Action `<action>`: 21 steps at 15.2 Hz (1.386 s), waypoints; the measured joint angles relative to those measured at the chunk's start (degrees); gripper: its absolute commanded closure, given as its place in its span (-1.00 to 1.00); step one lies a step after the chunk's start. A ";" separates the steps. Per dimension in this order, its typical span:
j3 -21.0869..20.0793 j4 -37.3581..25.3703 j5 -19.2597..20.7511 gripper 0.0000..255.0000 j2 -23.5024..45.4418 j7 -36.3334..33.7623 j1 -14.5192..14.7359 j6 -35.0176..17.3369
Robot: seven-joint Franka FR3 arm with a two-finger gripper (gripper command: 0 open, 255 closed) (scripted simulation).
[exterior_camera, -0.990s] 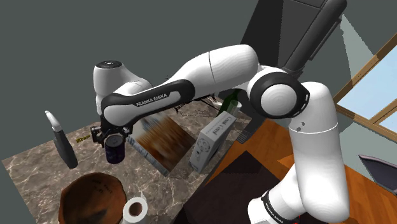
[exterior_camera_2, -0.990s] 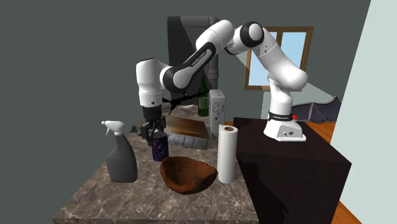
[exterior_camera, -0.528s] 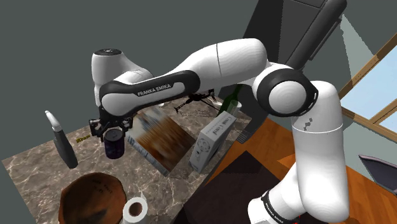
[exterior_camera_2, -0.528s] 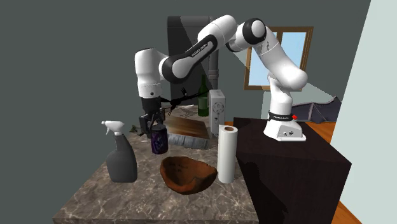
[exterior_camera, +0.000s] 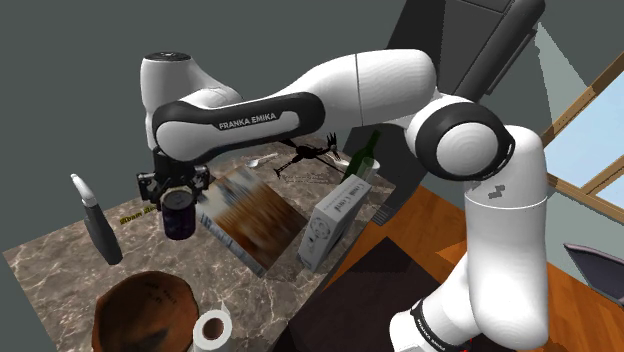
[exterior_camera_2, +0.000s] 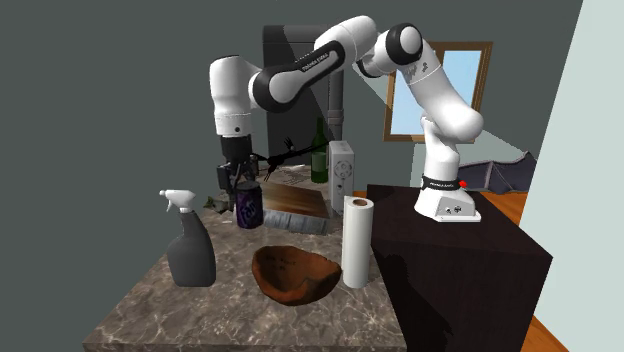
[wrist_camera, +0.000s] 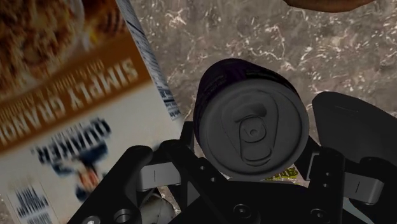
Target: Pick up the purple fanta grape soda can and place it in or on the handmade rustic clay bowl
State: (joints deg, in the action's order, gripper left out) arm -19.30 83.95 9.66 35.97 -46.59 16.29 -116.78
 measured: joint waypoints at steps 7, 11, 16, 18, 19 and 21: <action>-0.41 -2.57 -0.63 1.00 -1.78 0.28 -0.06 4.27; -0.66 -4.07 -0.99 1.00 -2.88 0.41 -0.07 6.84; -1.19 -4.19 -1.35 1.00 -4.54 -0.71 0.65 8.55; -1.78 -2.37 -1.47 1.00 -5.76 -2.60 1.82 7.93; -2.03 -2.54 -1.39 1.00 -5.77 -3.61 2.63 8.10; -2.69 -0.77 -1.62 1.00 -7.35 -5.57 3.76 7.88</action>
State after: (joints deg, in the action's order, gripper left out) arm -21.99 83.18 8.04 28.61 -52.16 20.05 -108.90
